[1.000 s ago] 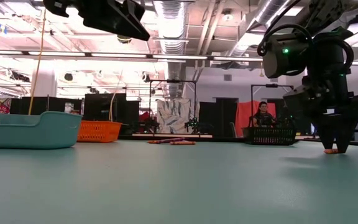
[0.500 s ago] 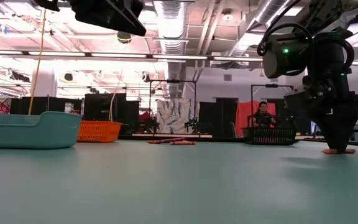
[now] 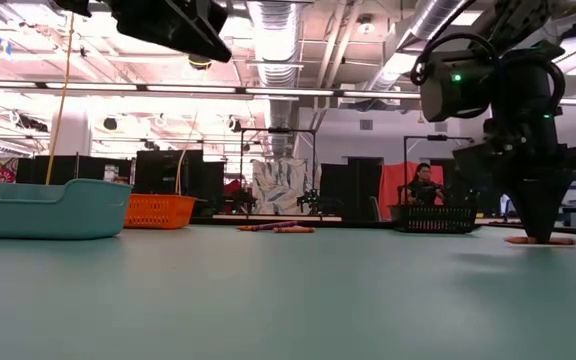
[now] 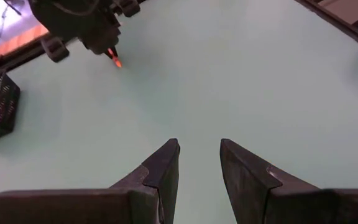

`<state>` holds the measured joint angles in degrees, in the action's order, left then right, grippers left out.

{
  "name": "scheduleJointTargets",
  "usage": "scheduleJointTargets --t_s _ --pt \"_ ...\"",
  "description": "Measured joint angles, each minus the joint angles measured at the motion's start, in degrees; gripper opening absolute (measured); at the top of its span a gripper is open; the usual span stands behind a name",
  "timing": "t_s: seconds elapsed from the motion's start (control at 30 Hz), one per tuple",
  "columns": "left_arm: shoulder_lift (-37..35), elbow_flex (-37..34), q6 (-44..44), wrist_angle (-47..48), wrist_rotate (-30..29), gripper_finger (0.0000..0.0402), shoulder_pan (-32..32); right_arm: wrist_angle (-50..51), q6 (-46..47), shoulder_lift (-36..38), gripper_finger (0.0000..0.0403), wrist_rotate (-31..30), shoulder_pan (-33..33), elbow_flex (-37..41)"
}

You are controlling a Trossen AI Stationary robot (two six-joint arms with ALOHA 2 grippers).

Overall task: Sort crayons
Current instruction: Put the right orange crayon into the top left orange bin

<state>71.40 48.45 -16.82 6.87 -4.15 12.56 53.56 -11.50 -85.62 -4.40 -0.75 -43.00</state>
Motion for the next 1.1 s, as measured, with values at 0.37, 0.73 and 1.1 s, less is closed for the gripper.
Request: scheduleJointTargets --t_s 0.37,0.73,1.1 --pt "0.0 0.0 -1.4 -0.5 -10.1 0.0107 0.0 -0.7 0.7 0.0 0.0 0.0 -1.4 -6.7" --pt "0.0 0.0 -9.8 -9.3 -17.9 0.0107 0.0 -3.8 -3.0 0.0 0.0 0.0 -4.4 -20.4" --pt "0.0 0.0 -18.9 -21.5 -17.2 0.0107 0.0 -11.2 -12.5 0.1 0.0 -0.1 -7.8 -35.5"
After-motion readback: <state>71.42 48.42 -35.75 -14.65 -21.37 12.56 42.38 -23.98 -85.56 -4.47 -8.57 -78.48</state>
